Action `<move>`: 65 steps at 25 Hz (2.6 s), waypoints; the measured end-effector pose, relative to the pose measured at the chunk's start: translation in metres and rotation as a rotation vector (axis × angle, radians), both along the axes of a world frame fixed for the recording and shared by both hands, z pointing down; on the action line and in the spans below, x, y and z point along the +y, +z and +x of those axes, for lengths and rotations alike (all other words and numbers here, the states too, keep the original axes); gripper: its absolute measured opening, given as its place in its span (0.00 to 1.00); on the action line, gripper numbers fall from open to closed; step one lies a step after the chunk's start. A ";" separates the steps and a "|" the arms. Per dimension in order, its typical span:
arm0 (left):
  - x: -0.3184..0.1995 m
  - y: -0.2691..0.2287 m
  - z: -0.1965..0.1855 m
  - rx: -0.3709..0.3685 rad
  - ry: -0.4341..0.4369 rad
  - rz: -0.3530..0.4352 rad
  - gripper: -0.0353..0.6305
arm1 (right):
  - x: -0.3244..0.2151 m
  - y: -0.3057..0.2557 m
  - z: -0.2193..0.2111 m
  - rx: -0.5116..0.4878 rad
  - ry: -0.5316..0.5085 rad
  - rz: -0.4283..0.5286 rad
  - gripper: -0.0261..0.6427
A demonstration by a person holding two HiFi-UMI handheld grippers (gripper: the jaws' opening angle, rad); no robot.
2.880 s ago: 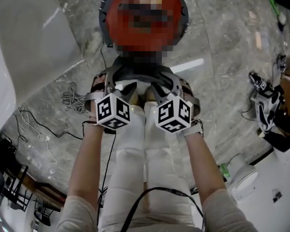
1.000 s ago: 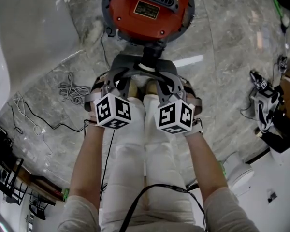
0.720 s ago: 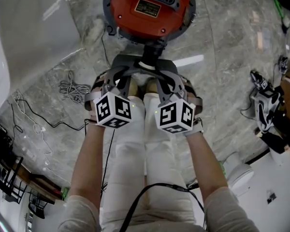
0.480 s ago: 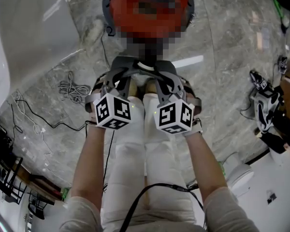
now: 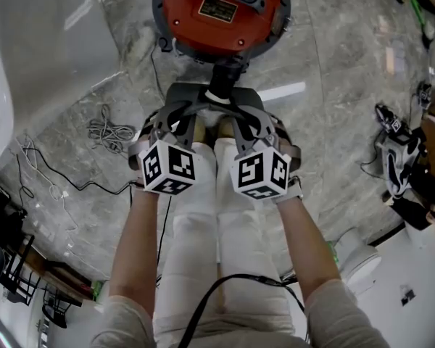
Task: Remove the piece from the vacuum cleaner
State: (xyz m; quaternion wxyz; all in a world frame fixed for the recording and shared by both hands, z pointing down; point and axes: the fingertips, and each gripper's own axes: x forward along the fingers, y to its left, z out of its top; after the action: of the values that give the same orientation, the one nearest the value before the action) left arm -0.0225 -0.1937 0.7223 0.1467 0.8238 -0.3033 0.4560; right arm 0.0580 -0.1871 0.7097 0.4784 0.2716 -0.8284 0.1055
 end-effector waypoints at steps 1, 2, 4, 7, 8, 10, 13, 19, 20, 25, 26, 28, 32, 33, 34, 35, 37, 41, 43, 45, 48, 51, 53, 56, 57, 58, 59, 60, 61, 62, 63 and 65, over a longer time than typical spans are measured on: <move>0.001 -0.001 0.000 0.000 -0.002 -0.001 0.10 | 0.001 0.000 0.000 -0.001 0.001 -0.002 0.09; 0.001 -0.002 0.000 0.000 -0.004 -0.002 0.10 | 0.001 0.000 0.001 -0.003 0.003 -0.005 0.09; 0.002 -0.004 0.001 0.002 -0.004 -0.003 0.10 | 0.000 0.001 0.002 -0.014 0.012 -0.014 0.09; 0.004 -0.007 0.004 0.009 -0.002 -0.003 0.10 | -0.003 0.005 0.005 -0.030 0.030 -0.029 0.09; 0.005 -0.007 0.004 0.015 -0.007 -0.006 0.10 | -0.004 0.006 0.005 -0.031 0.031 -0.031 0.09; 0.006 -0.004 0.003 0.038 -0.034 -0.021 0.10 | -0.002 0.006 0.004 -0.020 0.016 -0.024 0.09; 0.008 0.003 -0.001 0.056 -0.064 -0.049 0.10 | 0.003 0.005 0.000 0.015 -0.024 0.004 0.09; 0.021 0.012 -0.003 0.035 -0.042 -0.070 0.10 | 0.005 0.004 -0.001 0.028 -0.062 0.014 0.09; 0.023 0.013 -0.004 0.033 -0.045 -0.074 0.10 | 0.009 0.005 -0.003 0.026 -0.076 0.010 0.09; 0.042 0.016 -0.010 0.018 -0.046 -0.077 0.10 | 0.036 0.009 -0.007 0.023 -0.114 -0.004 0.09; 0.045 0.015 -0.011 0.011 -0.039 -0.072 0.10 | 0.039 0.009 -0.007 0.018 -0.105 -0.009 0.09; 0.049 0.011 -0.012 0.006 -0.042 -0.062 0.10 | 0.042 0.006 -0.008 0.005 -0.095 -0.010 0.09; 0.054 0.001 -0.016 0.018 -0.074 -0.052 0.10 | 0.048 -0.005 -0.012 -0.032 -0.088 -0.008 0.09; 0.055 -0.001 -0.015 0.020 -0.075 -0.050 0.10 | 0.049 -0.007 -0.011 -0.038 -0.087 -0.007 0.09; 0.056 -0.003 -0.015 0.022 -0.074 -0.047 0.10 | 0.050 -0.009 -0.011 -0.045 -0.087 -0.006 0.09; 0.057 -0.006 -0.014 0.023 -0.072 -0.043 0.10 | 0.050 -0.012 -0.010 -0.051 -0.088 -0.005 0.09; 0.057 -0.014 -0.013 0.030 -0.070 -0.035 0.10 | 0.050 -0.019 -0.009 -0.065 -0.092 0.000 0.09; 0.055 -0.037 -0.008 0.050 -0.063 -0.013 0.10 | 0.049 -0.041 -0.006 -0.080 -0.097 0.009 0.09; 0.055 -0.051 -0.006 0.055 -0.057 -0.003 0.10 | 0.049 -0.055 -0.005 -0.086 -0.097 0.012 0.09; 0.055 -0.066 -0.004 0.070 -0.058 -0.001 0.10 | 0.050 -0.069 -0.003 -0.095 -0.094 0.011 0.09; 0.055 -0.092 0.002 0.102 -0.065 -0.001 0.10 | 0.049 -0.095 0.002 -0.106 -0.090 0.004 0.09; 0.058 -0.117 0.008 0.124 -0.067 -0.003 0.10 | 0.051 -0.120 0.007 -0.112 -0.091 -0.009 0.09; 0.062 -0.131 0.010 0.142 -0.074 -0.013 0.10 | 0.053 -0.135 0.009 -0.115 -0.097 -0.015 0.09; 0.065 -0.154 0.012 0.172 -0.086 -0.023 0.10 | 0.054 -0.158 0.012 -0.124 -0.103 -0.013 0.09; 0.064 -0.163 0.012 0.178 -0.086 -0.020 0.10 | 0.053 -0.167 0.013 -0.129 -0.105 -0.011 0.09; 0.064 -0.173 0.013 0.182 -0.085 -0.017 0.10 | 0.053 -0.176 0.014 -0.134 -0.107 -0.010 0.09; 0.065 -0.183 0.014 0.188 -0.085 -0.015 0.10 | 0.054 -0.186 0.015 -0.140 -0.108 -0.012 0.09; 0.066 -0.193 0.016 0.194 -0.085 -0.014 0.10 | 0.056 -0.195 0.016 -0.147 -0.108 -0.016 0.09; 0.066 -0.203 0.016 0.200 -0.086 -0.012 0.10 | 0.057 -0.204 0.017 -0.155 -0.107 -0.020 0.09; 0.066 -0.212 0.016 0.205 -0.088 -0.009 0.10 | 0.057 -0.213 0.017 -0.164 -0.107 -0.022 0.09; 0.065 -0.221 0.016 0.209 -0.091 -0.004 0.10 | 0.057 -0.221 0.017 -0.173 -0.108 -0.024 0.09; 0.065 -0.239 0.015 0.214 -0.100 0.003 0.10 | 0.058 -0.237 0.016 -0.185 -0.119 -0.028 0.09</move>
State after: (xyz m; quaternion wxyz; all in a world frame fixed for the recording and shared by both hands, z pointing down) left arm -0.0080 -0.1291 0.4836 0.1995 0.8518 -0.3273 0.3570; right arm 0.0739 -0.1295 0.4727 0.4089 0.2045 -0.8821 0.1131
